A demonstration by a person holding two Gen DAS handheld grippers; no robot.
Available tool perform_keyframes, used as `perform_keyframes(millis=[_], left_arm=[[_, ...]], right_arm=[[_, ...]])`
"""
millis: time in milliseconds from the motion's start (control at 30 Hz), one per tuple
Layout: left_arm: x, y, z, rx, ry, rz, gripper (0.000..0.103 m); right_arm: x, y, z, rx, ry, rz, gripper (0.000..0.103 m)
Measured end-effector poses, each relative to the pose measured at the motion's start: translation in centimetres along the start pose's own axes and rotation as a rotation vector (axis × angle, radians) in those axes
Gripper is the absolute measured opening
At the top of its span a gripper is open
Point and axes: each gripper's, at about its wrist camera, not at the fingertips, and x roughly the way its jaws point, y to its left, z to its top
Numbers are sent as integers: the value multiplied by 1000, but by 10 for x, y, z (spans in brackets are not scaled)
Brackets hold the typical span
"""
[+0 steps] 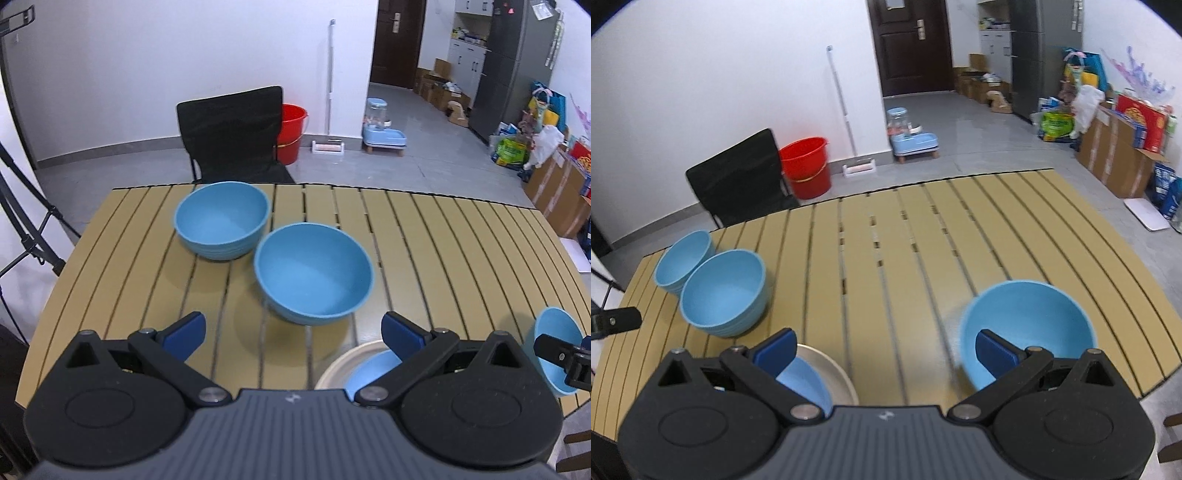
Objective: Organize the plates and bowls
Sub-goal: 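Move both open grippers to the rim of the next blue bowl, then close the left gripper on the bowl rim while the right gripper also closes on it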
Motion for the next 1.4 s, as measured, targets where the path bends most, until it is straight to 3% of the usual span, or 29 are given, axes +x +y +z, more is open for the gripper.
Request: perform_keyframes(millis=[567, 1133, 1400], left_arm=[[47, 51, 25, -68, 44, 46, 103], [111, 57, 52, -72, 119, 42, 102], [140, 50, 56, -78, 164, 35, 91]], right_arm=[[49, 65, 16, -48, 65, 63, 103], [116, 118, 39, -61, 153, 82, 103], [146, 134, 43, -78, 192, 77, 98]])
